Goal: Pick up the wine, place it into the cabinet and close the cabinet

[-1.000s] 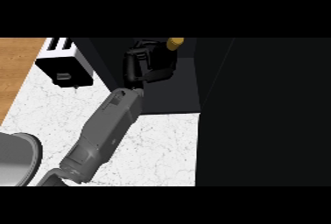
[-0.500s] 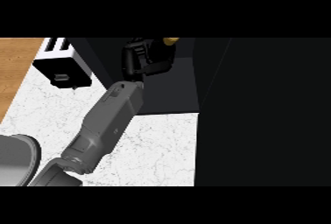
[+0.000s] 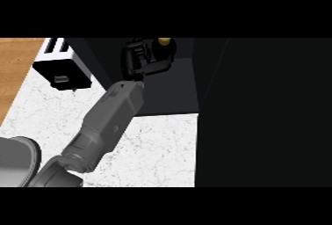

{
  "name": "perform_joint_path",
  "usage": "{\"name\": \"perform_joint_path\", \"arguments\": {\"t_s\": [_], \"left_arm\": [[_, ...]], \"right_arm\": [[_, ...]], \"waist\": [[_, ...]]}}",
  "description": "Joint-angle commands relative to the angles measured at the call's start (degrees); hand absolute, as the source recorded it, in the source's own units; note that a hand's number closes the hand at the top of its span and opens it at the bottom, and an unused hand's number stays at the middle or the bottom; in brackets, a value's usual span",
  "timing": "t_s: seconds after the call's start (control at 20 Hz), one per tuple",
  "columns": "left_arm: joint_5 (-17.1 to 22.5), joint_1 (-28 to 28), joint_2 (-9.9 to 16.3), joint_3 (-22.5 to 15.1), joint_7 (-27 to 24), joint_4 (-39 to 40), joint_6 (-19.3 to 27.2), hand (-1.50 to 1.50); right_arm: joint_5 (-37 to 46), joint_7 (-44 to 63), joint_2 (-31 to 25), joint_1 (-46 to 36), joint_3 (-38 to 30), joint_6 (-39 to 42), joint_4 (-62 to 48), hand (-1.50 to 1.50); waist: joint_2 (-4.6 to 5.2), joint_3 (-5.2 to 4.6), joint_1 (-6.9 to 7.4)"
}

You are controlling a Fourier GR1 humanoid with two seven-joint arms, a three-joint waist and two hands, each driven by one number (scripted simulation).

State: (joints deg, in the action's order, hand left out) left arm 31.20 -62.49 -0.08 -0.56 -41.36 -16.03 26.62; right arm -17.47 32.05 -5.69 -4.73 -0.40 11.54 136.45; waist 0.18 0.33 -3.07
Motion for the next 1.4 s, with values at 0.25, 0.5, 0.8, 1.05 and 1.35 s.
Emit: {"name": "perform_joint_path", "arguments": {"t_s": [0.25,0.5,0.8,1.05,1.35], "left_arm": [[0.0,-0.1,0.7,2.6,-2.2,6.0,-0.8,1.5],[-1.7,-1.6,1.1,1.7,-1.0,8.1,1.4,-1.5],[-2.4,-1.0,0.1,1.6,-3.3,9.8,4.2,-1.5],[-4.0,0.4,2.2,1.3,-4.0,11.3,3.2,-1.5],[-3.0,-0.4,2.0,3.1,-4.9,10.2,4.3,-1.5]], "right_arm": [[-0.1,2.7,-0.3,1.8,0.9,-1.1,6.4,-1.5],[-0.1,-1.0,-0.6,0.3,0.0,0.6,1.0,-1.5],[-3.7,3.3,-1.5,-1.2,-1.9,-2.1,5.4,-1.5],[-2.2,-0.5,-1.0,1.3,0.2,0.8,3.4,-1.5],[-1.2,1.2,-0.7,1.0,1.5,-0.6,4.6,-1.5]], "waist": [[0.82,-0.4,-0.33],[0.77,-0.35,0.36],[0.98,-0.4,-1.12],[1.41,-0.39,-1.32],[1.38,-0.45,-1.43]]}}
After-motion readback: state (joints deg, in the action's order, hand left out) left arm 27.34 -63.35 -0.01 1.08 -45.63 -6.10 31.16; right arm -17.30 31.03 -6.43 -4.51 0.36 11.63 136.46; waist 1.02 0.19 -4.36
